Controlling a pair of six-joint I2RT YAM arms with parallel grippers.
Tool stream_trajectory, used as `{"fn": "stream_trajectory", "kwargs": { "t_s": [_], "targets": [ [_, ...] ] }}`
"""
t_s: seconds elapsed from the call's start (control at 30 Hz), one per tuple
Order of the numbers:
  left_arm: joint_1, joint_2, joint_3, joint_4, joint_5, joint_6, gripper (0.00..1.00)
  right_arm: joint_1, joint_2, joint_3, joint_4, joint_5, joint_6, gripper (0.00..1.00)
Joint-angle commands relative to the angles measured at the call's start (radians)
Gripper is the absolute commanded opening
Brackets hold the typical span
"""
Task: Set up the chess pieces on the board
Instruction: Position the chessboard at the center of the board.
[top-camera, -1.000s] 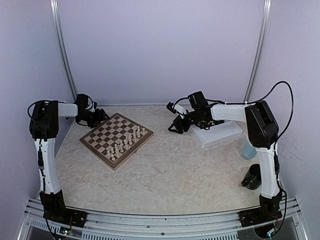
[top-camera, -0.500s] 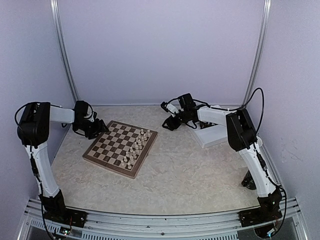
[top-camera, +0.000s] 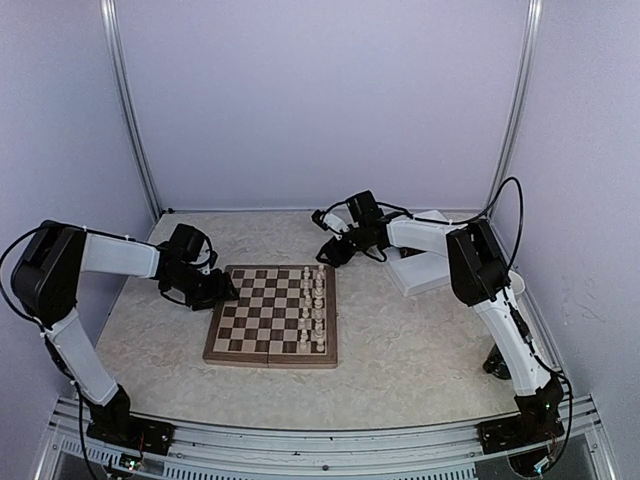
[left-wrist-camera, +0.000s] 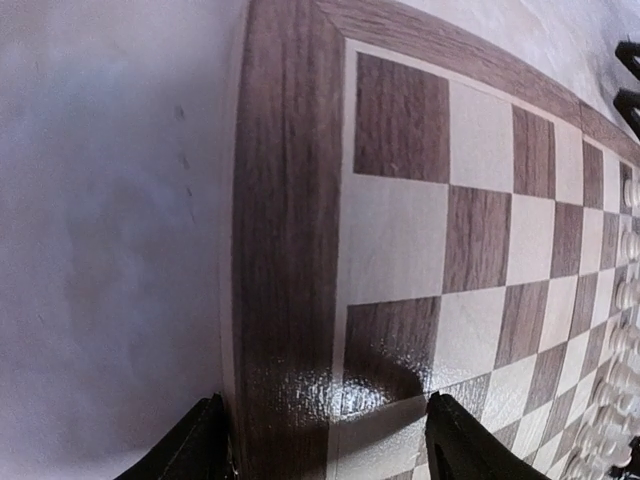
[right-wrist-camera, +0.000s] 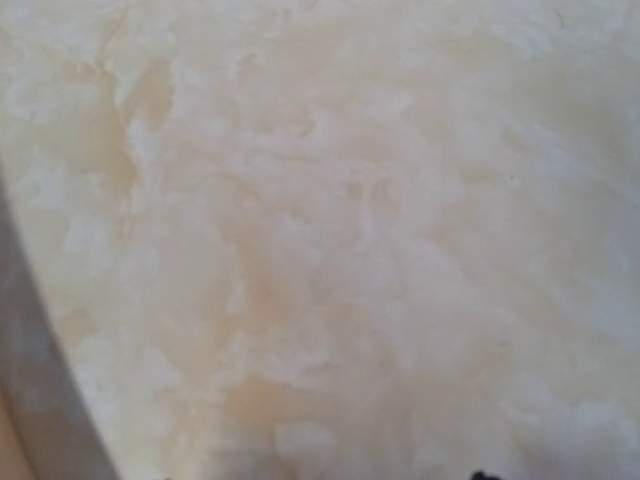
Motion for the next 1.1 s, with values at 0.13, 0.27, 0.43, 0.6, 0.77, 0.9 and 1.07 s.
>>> {"fn": "stream_trajectory", "kwargs": {
  "t_s": [0.13,0.27,0.43,0.6,0.77,0.9,1.07],
  "targets": [
    [-0.074,-0.215,-0.193,-0.130,-0.045,-0.126,0.68,0.012,-0.025,-0.086,-0.023,-0.066,0.025,0.63],
    [-0.074,-0.308,-0.176,-0.195,-0.112,-0.116,0.68,0.020,-0.043,-0.124,-0.024,-0.094,0.034,0.62],
    [-0.063,-0.350,-0.102,-0.185,-0.180,-0.078,0.69,0.043,-0.058,-0.158,-0.018,-0.116,0.037,0.61],
    [-0.032,-0.212,0.090,-0.026,-0.140,-0.015,0.71,0.042,-0.043,-0.081,-0.053,-0.091,0.054,0.63],
    [-0.039,0.016,0.352,-0.022,-0.058,0.056,0.72,-0.001,-0.104,-0.047,-0.064,-0.074,0.067,0.72],
    [-0.048,0.192,0.484,-0.046,-0.024,0.070,0.72,-0.053,-0.187,-0.090,-0.061,-0.090,0.092,0.75],
    [-0.050,0.326,0.613,-0.117,0.024,0.118,0.73,-0.085,-0.364,-0.307,0.000,-0.096,0.059,0.76]
  ]
}}
